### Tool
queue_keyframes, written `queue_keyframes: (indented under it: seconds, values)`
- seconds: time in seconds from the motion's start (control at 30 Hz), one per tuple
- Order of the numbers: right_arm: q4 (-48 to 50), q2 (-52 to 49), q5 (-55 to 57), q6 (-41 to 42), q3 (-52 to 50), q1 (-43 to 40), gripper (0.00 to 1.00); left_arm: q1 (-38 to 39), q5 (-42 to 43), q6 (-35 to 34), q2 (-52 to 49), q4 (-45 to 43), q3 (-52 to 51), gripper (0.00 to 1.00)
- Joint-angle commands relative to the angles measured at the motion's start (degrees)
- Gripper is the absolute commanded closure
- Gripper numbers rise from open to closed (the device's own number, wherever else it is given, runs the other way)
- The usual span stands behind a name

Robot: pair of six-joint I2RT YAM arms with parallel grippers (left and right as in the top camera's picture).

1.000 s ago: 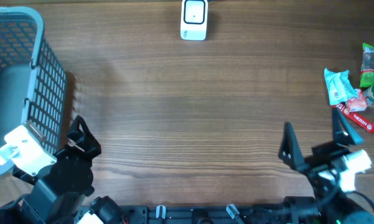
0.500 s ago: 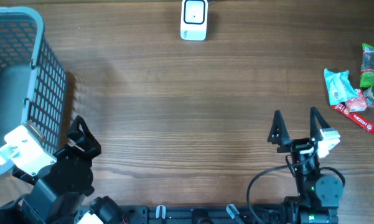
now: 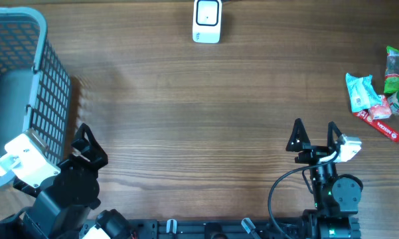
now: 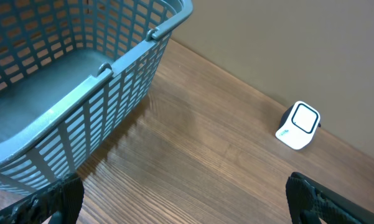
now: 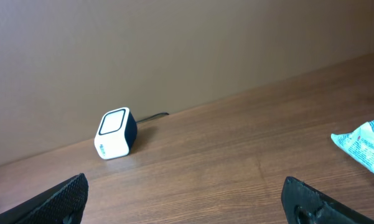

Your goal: Scan the item barcode

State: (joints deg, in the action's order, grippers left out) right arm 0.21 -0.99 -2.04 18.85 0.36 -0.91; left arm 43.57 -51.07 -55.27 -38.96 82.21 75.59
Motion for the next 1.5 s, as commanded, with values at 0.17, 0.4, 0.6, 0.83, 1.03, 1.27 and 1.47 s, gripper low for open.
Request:
queue_keyframes:
  seconds: [0.17,0.4,0.6,0.83,1.03,1.27,1.47]
  values:
    - [0.09,0.57,0.76,0.83,-0.07,0.31,0.00,0.42,-0.35,-0.70,-0.20,-0.11,-0.24,0.00]
    - [0.09,0.57,0.76,0.83,-0.07,0.31,0.00,0.42,-0.33,-0.70,-0.20,-0.11,-0.24,0.00]
    - [0.09,0.57,0.76,0.81,-0.07,0.31,0.00,0.42,-0.24,-0.74,-0.20,1.11,-0.24,0.00]
    - [0.09,0.57,0.76,0.81,-0.07,0.31,0.00,-3.45,2.45,-0.72,-0.17,-12.07,-4.92,0.00]
    - [0.09,0.57,0.76,0.83,-0.07,0.31,0.00,-16.76,11.96,-0.63,2.40,-27.78,-17.68,0.00]
    - [0.09,0.57,0.76,0.85,-0.07,0.31,0.00,-29.40,26.60,8.59,14.29,-51.17,-36.35,0.00]
    - [0.09,0.57,0.76,0.81,-0.07,0.31,0.00,-36.26,37.07,25.53,25.79,-65.16,-49.42,0.00]
